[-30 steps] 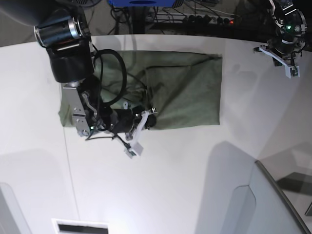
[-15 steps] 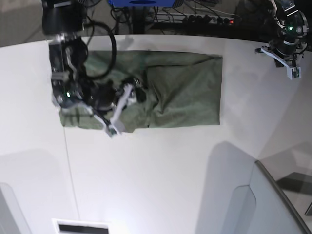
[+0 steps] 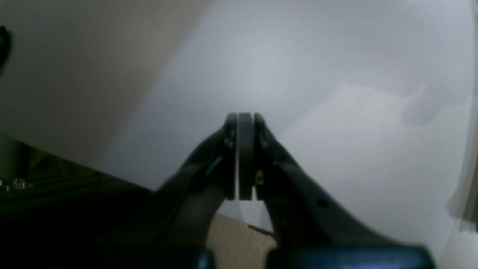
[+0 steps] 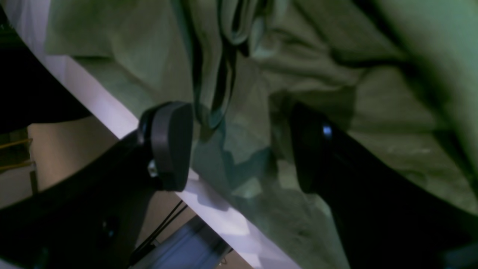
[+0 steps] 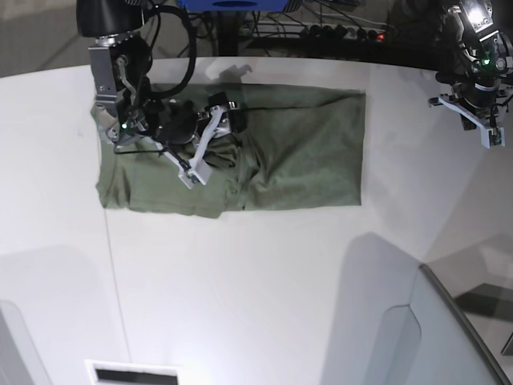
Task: Layout the t-shirt on the table in an organized manner, then fold the t-shirt properly
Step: 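Press and tuck the folded shirt end with the right gripper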
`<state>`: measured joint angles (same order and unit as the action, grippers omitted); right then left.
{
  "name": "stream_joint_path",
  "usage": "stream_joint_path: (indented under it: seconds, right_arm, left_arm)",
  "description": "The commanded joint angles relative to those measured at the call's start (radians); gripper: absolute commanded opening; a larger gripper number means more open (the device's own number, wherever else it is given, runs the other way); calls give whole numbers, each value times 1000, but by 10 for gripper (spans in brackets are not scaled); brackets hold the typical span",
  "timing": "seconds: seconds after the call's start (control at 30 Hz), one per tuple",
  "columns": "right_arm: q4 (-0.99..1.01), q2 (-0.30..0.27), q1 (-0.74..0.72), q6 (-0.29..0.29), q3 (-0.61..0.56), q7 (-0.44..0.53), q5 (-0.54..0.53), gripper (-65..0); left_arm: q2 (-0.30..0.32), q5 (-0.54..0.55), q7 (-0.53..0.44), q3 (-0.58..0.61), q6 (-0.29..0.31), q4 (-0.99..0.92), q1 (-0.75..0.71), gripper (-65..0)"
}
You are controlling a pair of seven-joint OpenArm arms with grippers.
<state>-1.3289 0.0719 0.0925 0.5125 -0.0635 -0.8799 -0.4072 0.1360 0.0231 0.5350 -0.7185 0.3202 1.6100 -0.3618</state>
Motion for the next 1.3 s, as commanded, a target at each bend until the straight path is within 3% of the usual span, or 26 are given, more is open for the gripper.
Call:
stream_joint_path:
  seconds: [0.0, 0.1, 0.33, 0.43, 0.57, 0.73, 1.0, 1.27]
  right_arm:
    - [-14, 6, -10, 7, -2, 9, -19, -270]
    - [-24, 19, -12, 7, -3, 1, -15, -272]
    - [-120, 26, -23, 16, -5, -137, -19, -272]
    - [-128, 26, -32, 16, -8, -154, -20, -272]
    - [-84, 24, -64, 15, -88, -149, -20, -272]
    - [-108, 21, -66, 8, -98, -147, -17, -273]
    - [-176, 18, -37, 8, -106, -196, -20, -273]
    - [-37, 19, -83, 19, -108, -204, -20, -273]
  left_arm:
    - [20, -1, -20, -6, -6, 14, 0, -650]
    - [21, -1, -20, -6, -6, 9, 0, -650]
    - [21, -1, -20, 0, -6, 9, 4, -650]
    - [17, -1, -20, 4, -6, 9, 13, -650]
    - [15, -1, -20, 99, -6, -9, 30, -650]
    - [1, -2, -20, 233, -11, -70, 74, -650]
    - [-12, -12, -22, 297, -11, -207, 131, -650]
    - [-6, -13, -22, 397, -13, -245, 160, -650]
